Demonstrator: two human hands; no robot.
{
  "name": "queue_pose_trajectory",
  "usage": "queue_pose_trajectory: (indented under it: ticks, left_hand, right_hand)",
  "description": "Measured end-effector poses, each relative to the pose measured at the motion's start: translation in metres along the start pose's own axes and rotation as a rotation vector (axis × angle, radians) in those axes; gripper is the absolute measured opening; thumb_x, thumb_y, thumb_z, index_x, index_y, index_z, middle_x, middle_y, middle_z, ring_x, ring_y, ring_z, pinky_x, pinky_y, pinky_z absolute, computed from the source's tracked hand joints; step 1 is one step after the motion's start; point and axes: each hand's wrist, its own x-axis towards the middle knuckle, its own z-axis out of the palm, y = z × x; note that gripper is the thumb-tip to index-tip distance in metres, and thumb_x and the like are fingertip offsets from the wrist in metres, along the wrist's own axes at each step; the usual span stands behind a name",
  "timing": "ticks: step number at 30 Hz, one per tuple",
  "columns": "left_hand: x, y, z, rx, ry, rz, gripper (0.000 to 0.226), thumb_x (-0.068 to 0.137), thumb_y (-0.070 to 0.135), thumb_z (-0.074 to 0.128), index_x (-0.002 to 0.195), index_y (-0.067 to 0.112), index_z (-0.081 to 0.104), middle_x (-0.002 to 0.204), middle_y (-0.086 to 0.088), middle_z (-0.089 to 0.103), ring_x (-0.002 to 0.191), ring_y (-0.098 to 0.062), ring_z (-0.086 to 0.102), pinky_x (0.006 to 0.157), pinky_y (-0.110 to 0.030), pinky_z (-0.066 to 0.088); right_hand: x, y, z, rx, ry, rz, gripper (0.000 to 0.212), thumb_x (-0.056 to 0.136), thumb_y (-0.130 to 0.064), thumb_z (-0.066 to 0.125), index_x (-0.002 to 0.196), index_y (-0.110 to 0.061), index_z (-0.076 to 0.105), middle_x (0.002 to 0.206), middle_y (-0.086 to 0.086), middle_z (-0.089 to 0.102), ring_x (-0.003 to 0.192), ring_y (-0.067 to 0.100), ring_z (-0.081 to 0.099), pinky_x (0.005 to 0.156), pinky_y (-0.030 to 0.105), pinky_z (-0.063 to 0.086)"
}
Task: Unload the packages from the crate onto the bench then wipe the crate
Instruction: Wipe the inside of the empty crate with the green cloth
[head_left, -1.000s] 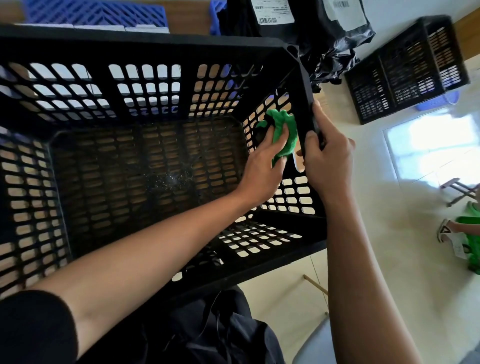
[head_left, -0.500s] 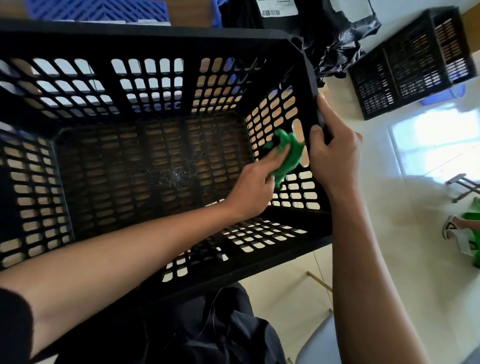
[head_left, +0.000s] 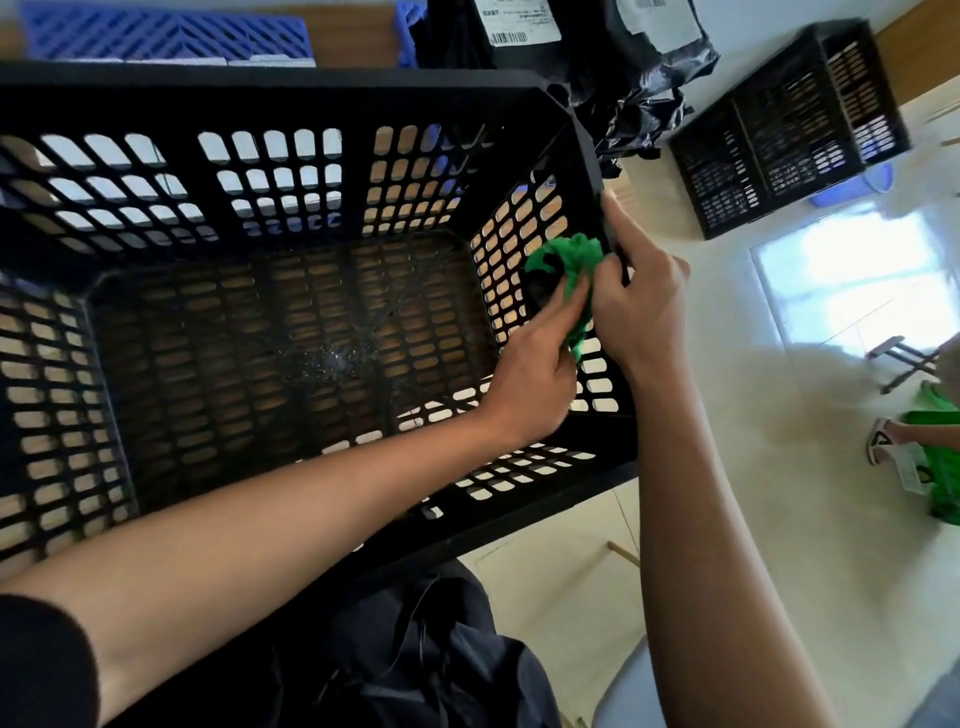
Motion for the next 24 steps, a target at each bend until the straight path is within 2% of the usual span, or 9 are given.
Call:
queue_pose_trajectory:
  ticks: [2,5,7,9,12,14,16,20,24]
  left_hand:
    - [-0.014,-0.005,0.001,0.046,-0.078,0.041,0.083,0.075,-0.027,0.040,0.154,-0.001,0.035,0.163,-0.017,0.031,0.154,-0.023,0.026,0.126,-0.039,0.021]
    - [-0.027,-0.011,-0.006,0.082,-0.192,0.070,0.080,0.078,-0.026,0.041,0.154,0.000,0.035,0.163,-0.016,0.031,0.154,-0.021,0.024,0.126,-0.039,0.020]
    - [-0.024,-0.010,-0.014,0.057,-0.192,0.052,0.080,0.080,-0.025,0.042,0.155,0.003,0.034,0.163,-0.012,0.031,0.154,-0.015,0.023,0.127,-0.035,0.018]
    - [-0.015,-0.004,-0.019,-0.008,-0.117,-0.005,0.081,0.083,-0.024,0.044,0.157,0.008,0.034,0.164,-0.009,0.030,0.153,-0.013,0.022,0.126,-0.036,0.021]
    - [0.002,0.004,-0.024,-0.039,0.006,-0.058,0.083,0.087,-0.020,0.044,0.160,0.017,0.030,0.167,-0.009,0.023,0.154,-0.013,0.018,0.126,-0.038,0.023]
    - [0.009,0.009,-0.021,-0.025,0.003,-0.042,0.084,0.088,-0.020,0.043,0.161,0.019,0.027,0.168,-0.009,0.019,0.154,-0.012,0.015,0.126,-0.037,0.021]
    - [0.009,0.012,-0.014,-0.007,-0.035,-0.026,0.084,0.087,-0.021,0.043,0.160,0.017,0.027,0.168,-0.010,0.018,0.152,-0.011,0.016,0.126,-0.036,0.020]
    - [-0.016,0.000,-0.004,0.055,-0.150,-0.012,0.083,0.081,-0.023,0.043,0.157,0.010,0.034,0.165,-0.014,0.025,0.153,-0.019,0.021,0.125,-0.023,0.014]
    - [-0.045,-0.012,-0.001,0.129,-0.371,0.013,0.077,0.080,-0.023,0.042,0.152,0.006,0.042,0.161,-0.017,0.032,0.152,-0.024,0.026,0.123,-0.019,0.012]
  right_hand:
    - [-0.002,-0.001,0.000,-0.019,-0.006,0.014,0.060,0.087,-0.020,0.045,0.145,-0.033,0.055,0.104,-0.009,0.074,0.090,0.001,0.067,0.072,0.009,0.047]
    - [-0.004,-0.004,0.000,-0.047,-0.004,0.027,0.057,0.090,-0.021,0.045,0.146,-0.030,0.054,0.102,-0.025,0.063,0.083,-0.020,0.060,0.068,-0.002,0.040]
    - [-0.004,-0.007,-0.002,-0.023,-0.006,0.071,0.055,0.092,-0.021,0.047,0.145,-0.032,0.055,0.099,-0.030,0.061,0.083,-0.023,0.057,0.072,-0.003,0.039]
    - [-0.007,-0.009,-0.007,0.014,-0.014,0.109,0.048,0.097,-0.024,0.050,0.143,-0.032,0.058,0.097,-0.036,0.061,0.087,-0.021,0.058,0.074,-0.001,0.039]
    - [-0.017,-0.012,-0.015,0.034,-0.001,0.167,0.039,0.103,-0.032,0.048,0.139,-0.027,0.063,0.108,-0.025,0.068,0.093,-0.015,0.062,0.074,0.000,0.040]
    - [-0.030,-0.013,-0.022,0.043,0.013,0.216,0.037,0.105,-0.032,0.047,0.136,-0.026,0.065,0.115,-0.016,0.072,0.098,-0.012,0.062,0.077,-0.001,0.038]
    - [-0.046,-0.012,-0.028,0.046,0.015,0.251,0.034,0.105,-0.028,0.049,0.135,-0.026,0.066,0.114,-0.012,0.074,0.099,-0.009,0.063,0.077,-0.001,0.038]
    - [-0.072,-0.007,-0.030,0.030,0.027,0.291,0.044,0.100,-0.011,0.049,0.139,-0.026,0.063,0.081,-0.020,0.064,0.065,-0.012,0.056,0.064,0.001,0.036]
    - [-0.074,-0.003,-0.028,0.061,0.088,0.377,0.046,0.097,-0.014,0.050,0.137,-0.033,0.064,0.103,-0.013,0.069,0.073,-0.013,0.055,0.066,0.000,0.037]
